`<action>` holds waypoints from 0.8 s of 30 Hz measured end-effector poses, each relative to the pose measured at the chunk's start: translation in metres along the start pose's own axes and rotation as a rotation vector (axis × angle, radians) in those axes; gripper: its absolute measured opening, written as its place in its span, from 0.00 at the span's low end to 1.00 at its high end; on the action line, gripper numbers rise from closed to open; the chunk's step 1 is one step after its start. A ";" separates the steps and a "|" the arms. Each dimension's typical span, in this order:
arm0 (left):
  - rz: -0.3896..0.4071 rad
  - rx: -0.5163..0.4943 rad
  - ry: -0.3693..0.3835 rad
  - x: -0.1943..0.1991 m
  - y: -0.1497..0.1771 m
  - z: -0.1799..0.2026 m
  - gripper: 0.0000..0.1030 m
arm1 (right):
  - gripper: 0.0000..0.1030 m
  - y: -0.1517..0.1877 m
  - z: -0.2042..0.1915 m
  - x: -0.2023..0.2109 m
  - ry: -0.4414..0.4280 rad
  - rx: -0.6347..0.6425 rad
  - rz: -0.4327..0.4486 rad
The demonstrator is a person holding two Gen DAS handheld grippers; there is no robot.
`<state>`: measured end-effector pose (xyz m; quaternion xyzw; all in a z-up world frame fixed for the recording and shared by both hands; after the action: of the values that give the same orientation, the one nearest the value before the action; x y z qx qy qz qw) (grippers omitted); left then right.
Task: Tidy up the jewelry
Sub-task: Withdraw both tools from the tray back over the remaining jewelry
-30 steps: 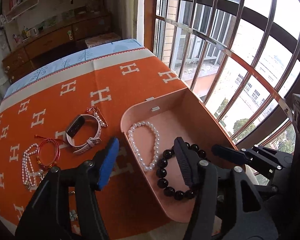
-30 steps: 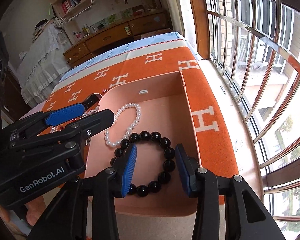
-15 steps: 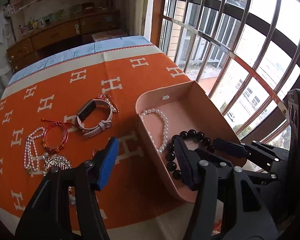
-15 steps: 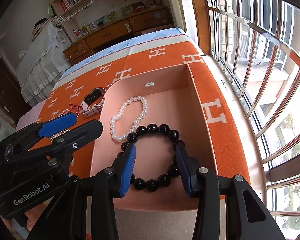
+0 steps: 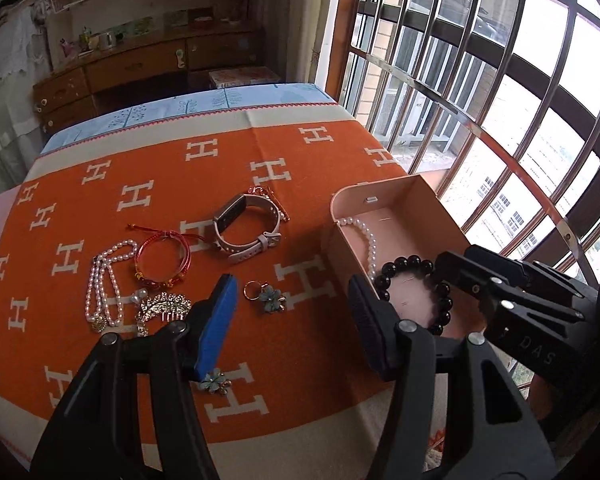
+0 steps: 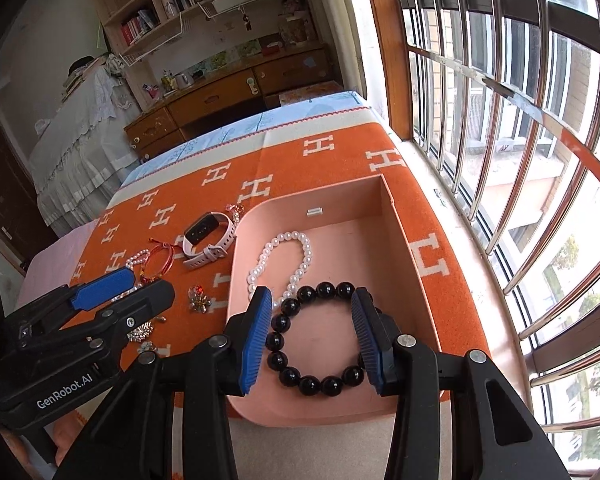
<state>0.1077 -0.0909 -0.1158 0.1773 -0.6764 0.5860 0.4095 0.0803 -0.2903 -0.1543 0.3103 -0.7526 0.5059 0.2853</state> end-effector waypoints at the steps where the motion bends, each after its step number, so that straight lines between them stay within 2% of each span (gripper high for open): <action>1: -0.002 0.007 -0.015 0.002 0.001 -0.007 0.53 | 0.41 -0.001 -0.004 0.004 0.000 0.005 0.018; 4: 0.001 0.032 -0.070 0.013 0.005 -0.032 0.53 | 0.41 -0.006 -0.018 0.013 0.010 0.027 0.056; 8: 0.021 0.101 -0.130 0.033 0.009 -0.081 0.53 | 0.41 -0.010 -0.041 0.017 0.020 0.080 0.068; 12: 0.009 0.148 -0.206 0.049 0.014 -0.127 0.53 | 0.41 -0.012 -0.066 0.018 0.031 0.137 0.084; 17: -0.028 0.180 -0.244 0.058 0.020 -0.170 0.53 | 0.41 -0.018 -0.095 0.020 0.019 0.186 0.094; 19: -0.063 0.192 -0.227 0.053 0.021 -0.184 0.53 | 0.41 -0.020 -0.105 0.019 0.011 0.200 0.089; 24: -0.181 0.306 -0.092 0.016 0.033 -0.215 0.53 | 0.41 -0.028 -0.128 0.003 -0.051 0.192 0.013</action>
<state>0.1486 0.1225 -0.1298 0.3243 -0.5787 0.6340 0.3975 0.1147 -0.1787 -0.0937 0.3441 -0.7098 0.5693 0.2317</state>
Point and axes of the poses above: each gripper's, at about its wrist camera, not at the fingertips, and x roughly against the way its jaws point, z to its right, y to its underside, the point moved 3 cm from there along -x, roughly the way its jaws point, and after that the axes turned 7 degrees about -x, right-handed, at the moved point
